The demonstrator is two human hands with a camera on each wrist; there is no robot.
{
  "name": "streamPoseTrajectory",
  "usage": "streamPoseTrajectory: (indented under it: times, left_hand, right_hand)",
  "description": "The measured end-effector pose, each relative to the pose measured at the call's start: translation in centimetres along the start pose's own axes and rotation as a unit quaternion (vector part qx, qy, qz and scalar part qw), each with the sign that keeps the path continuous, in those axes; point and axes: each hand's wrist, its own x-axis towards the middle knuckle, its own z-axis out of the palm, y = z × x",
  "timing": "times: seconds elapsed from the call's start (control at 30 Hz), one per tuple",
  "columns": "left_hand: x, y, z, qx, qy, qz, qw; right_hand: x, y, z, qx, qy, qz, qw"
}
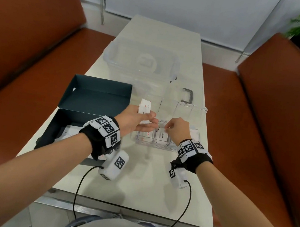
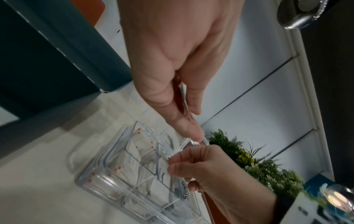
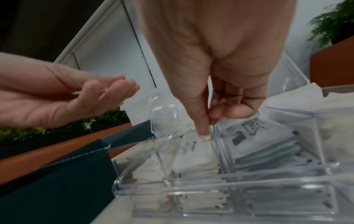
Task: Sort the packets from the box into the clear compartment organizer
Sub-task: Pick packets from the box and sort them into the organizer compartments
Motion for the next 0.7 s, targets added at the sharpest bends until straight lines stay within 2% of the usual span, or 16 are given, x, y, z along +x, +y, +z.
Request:
streamPoseTrajectory:
  times: [0.17, 0.23, 0.33, 0.4, 0.47, 0.6, 0.7]
  left_hand:
    - [0.0, 0.4, 0.3, -0.051, -0.019, -0.058, 0.997]
    - [0.0, 0.6, 0.3, -0.077, -0.026, -0.07, 0.994]
    - [-0.2, 0.9, 0.2, -0.123, -0.04, -0.082, 0.988]
    - [-0.3, 1.1, 0.2, -0.131, -0.051, -0.083, 0.987]
    - [-0.4, 1.2, 0.2, -0.117, -0.057, -0.077, 0.988]
    - [-0.4, 1.2, 0.1, -0.088, -0.053, -0.053, 0.993]
    - [-0.2, 1.0, 0.1, -0.062, -0.039, -0.031, 0.997]
  right_hand:
    - [-0.3, -0.3, 0.2, -0.085, -0.009, -0.029, 0.996]
    - [-0.5, -0.5, 0.2, -0.136, -0.032, -0.048, 0.989]
    - [-0.9, -0.8, 0.0, -0.178, -0.046, -0.042, 0.982]
    - [-0.9, -1.0, -0.5, -0.143, -0.024, -0.041, 0.989]
    - [-0.9, -1.3, -1.2, -0.058, 0.016, -0.045, 0.997]
    - [-1.4, -2.5, -2.6, 0.084, 0.094, -0.069, 0.99]
    - [-2.1, -3.3, -3.1, 0.157, 0.093, -0.073, 0.98]
